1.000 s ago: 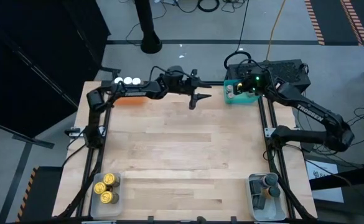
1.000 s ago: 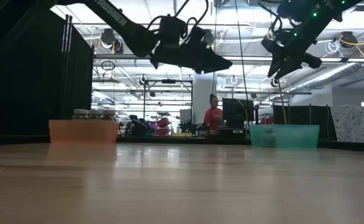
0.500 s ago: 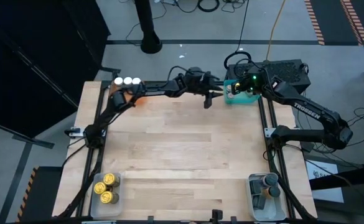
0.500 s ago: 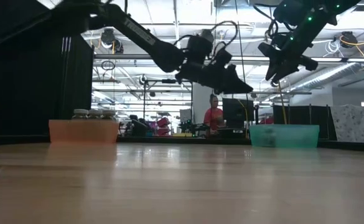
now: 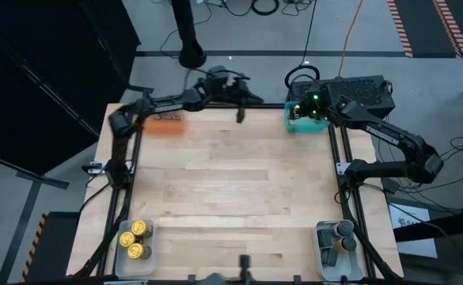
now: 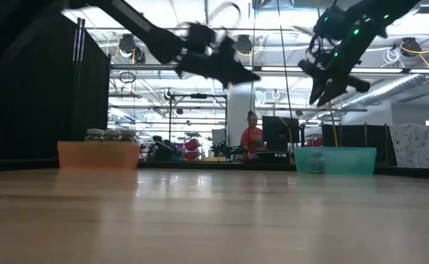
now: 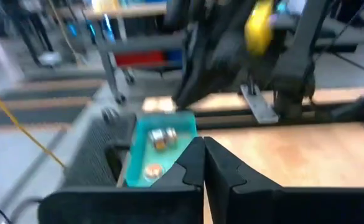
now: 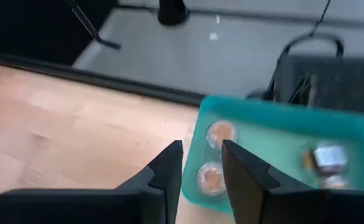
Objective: Sort spices by type
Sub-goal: Put the brown seasoning bottle into the blue bin
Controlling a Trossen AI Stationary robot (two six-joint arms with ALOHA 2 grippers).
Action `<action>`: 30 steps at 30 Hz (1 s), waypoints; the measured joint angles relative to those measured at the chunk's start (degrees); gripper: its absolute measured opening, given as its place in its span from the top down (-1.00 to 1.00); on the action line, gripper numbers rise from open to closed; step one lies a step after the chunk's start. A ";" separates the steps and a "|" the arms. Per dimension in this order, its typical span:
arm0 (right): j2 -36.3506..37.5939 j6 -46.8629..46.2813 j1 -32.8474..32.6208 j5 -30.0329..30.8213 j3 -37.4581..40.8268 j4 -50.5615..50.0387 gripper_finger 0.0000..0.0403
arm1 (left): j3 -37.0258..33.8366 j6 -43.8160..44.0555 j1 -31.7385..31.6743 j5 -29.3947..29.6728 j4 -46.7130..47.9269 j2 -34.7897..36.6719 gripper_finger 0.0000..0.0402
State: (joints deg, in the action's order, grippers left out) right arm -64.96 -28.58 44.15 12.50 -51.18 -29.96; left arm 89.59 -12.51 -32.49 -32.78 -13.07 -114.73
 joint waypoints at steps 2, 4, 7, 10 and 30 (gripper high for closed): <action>-3.66 -2.07 0.53 -1.74 -0.90 -0.36 0.56 | -5.85 -0.10 -0.82 0.30 -5.23 5.08 0.99; -8.63 -3.49 0.89 -3.92 -2.67 -0.67 0.63 | -11.58 -0.35 -1.43 1.49 -9.96 9.88 0.99; -16.58 -3.74 0.86 -5.14 -8.52 -6.01 0.80 | -18.18 -2.09 -1.35 4.08 -12.06 15.36 0.99; -23.26 -4.67 0.85 -2.70 -15.23 -14.89 0.96 | -21.88 -4.04 -1.07 6.12 -12.07 20.56 0.99; -38.13 -8.27 -1.65 5.56 -23.65 -21.81 1.00 | -35.85 -6.16 -8.15 9.93 -11.19 45.93 0.97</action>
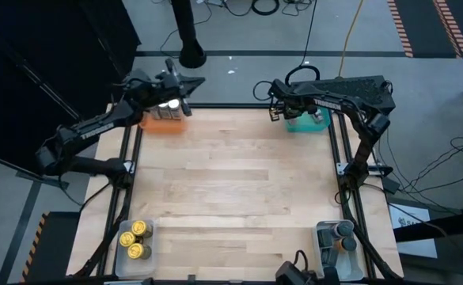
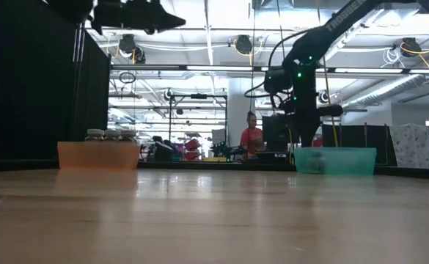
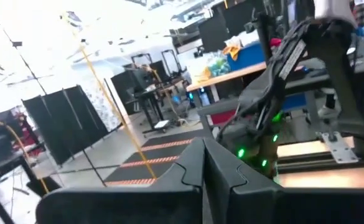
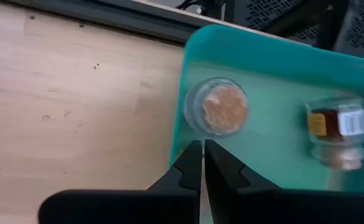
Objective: Sort spices by type
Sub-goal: Put the brown seasoning bottle into the blue bin
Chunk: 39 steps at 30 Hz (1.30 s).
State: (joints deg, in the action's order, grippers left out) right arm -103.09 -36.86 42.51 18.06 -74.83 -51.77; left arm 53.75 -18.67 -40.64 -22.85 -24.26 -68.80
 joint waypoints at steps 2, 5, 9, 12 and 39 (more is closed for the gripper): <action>-1.09 0.91 0.30 -0.12 0.00 0.96 1.00 | -0.08 -0.10 -0.20 -0.04 0.43 1.27 0.97; -2.09 1.84 0.41 -0.23 0.00 2.88 1.00 | -0.08 -0.35 -0.37 0.43 1.75 2.58 0.97; -2.09 2.57 -0.32 -0.54 0.00 6.00 1.00 | -0.08 -1.41 -0.37 0.90 3.44 3.53 0.96; -1.76 2.62 -1.33 -3.34 0.00 7.37 1.00 | -0.08 -1.58 -0.37 0.92 4.09 3.83 0.96; -0.72 12.72 5.68 -12.17 -8.44 -7.16 1.00 | -0.08 -3.96 -0.37 1.07 7.74 3.81 0.96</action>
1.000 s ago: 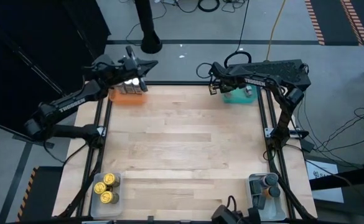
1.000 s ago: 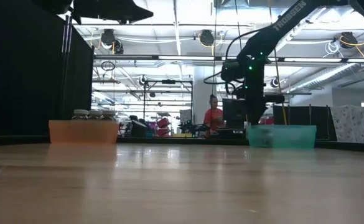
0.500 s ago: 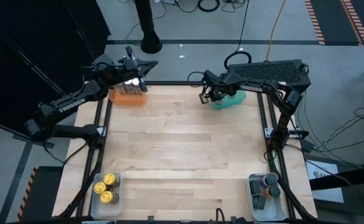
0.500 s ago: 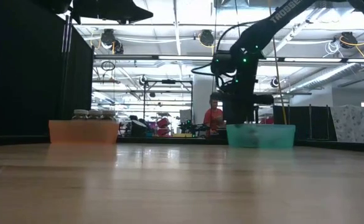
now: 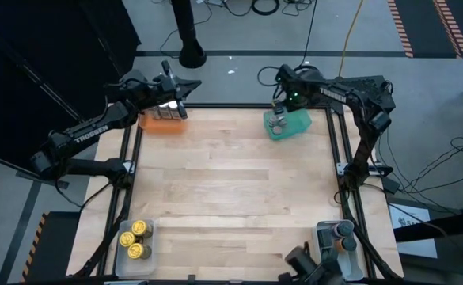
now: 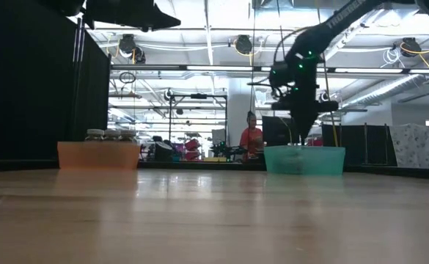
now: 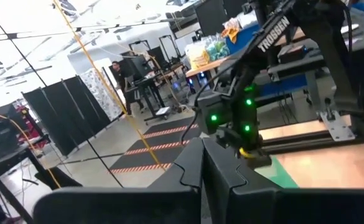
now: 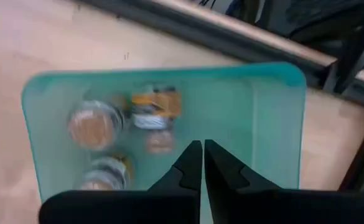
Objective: Sort spices by type
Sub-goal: Put the brown seasoning bottle into the blue bin
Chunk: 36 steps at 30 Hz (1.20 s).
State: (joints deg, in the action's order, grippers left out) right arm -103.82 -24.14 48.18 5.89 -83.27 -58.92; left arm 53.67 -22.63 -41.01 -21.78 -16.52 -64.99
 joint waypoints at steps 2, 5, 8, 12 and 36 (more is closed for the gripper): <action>-0.10 2.23 1.70 -1.62 0.00 -0.85 0.97 | 0.00 -0.27 0.00 0.00 0.18 0.00 0.96; -0.10 5.67 2.51 -2.84 -0.01 -0.93 0.86 | 0.00 -0.28 -0.01 0.00 0.18 0.00 0.96; -0.19 7.83 1.81 -4.57 0.00 -0.71 0.69 | 0.00 -0.31 -0.01 0.00 0.23 -0.01 0.96; -1.58 9.51 0.07 -4.40 0.02 1.09 0.45 | 0.00 -0.71 0.00 0.00 1.14 -0.31 0.96; -10.27 14.00 -1.49 -3.24 0.07 2.43 0.03 | 0.00 -2.15 0.00 -0.02 2.61 -0.33 0.96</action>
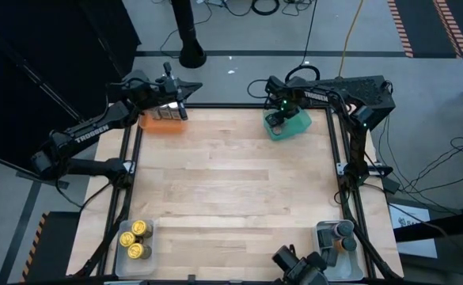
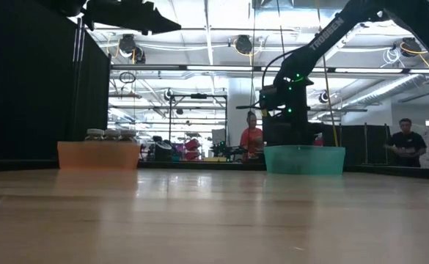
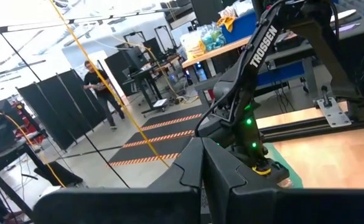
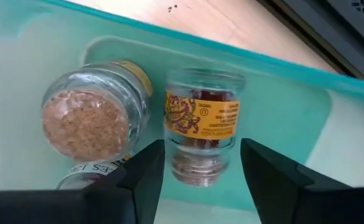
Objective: Sort spices by type
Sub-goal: Put the brown seasoning bottle into the blue bin
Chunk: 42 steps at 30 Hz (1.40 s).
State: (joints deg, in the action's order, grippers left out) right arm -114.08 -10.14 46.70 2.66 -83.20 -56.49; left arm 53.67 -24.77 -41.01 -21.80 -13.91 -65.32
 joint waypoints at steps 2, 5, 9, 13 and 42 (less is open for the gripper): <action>0.00 0.74 0.06 0.09 0.00 0.30 0.04 | 0.00 -0.09 -0.01 0.00 -0.02 0.00 0.96; 0.00 1.27 0.10 0.19 0.00 0.43 0.07 | 0.00 -0.11 -0.02 0.00 -0.02 0.00 0.96; -1.33 4.09 0.07 0.40 0.00 0.74 0.09 | 0.00 -0.14 0.00 0.00 -0.02 0.00 0.96; -3.67 3.36 0.02 1.87 -0.24 -0.01 0.04 | 0.00 -0.14 0.00 0.00 0.22 0.00 0.96; 22.05 -0.11 -11.01 3.52 2.85 -9.38 0.23 | 0.07 0.41 4.58 -19.56 0.78 -12.60 0.96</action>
State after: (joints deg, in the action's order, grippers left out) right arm -92.03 -10.26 35.69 6.17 -80.35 -65.88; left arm 53.74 -24.36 -36.44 -41.36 -13.14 -77.92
